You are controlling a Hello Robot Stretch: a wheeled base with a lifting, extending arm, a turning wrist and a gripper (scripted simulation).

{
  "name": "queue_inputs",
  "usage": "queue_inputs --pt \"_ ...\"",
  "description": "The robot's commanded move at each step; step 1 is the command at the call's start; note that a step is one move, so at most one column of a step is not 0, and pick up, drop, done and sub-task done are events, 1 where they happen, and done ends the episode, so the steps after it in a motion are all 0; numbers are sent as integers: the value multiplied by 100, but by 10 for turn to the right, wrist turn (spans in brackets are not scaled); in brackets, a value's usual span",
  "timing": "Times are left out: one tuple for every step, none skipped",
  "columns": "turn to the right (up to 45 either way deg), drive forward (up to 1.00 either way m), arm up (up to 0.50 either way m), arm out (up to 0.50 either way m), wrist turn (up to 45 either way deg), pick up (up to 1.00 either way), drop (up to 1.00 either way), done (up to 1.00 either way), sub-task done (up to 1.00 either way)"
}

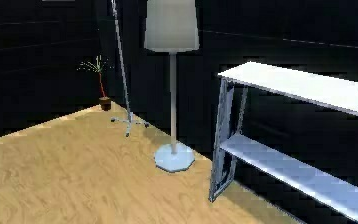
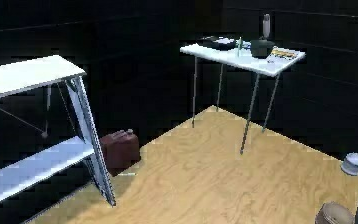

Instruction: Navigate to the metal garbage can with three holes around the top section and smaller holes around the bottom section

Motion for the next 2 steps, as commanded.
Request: queue_inputs --pt "-450 0 0 0 0 0 0 0 0" --pt "-360 0 0 0 0 0 0 0 0"
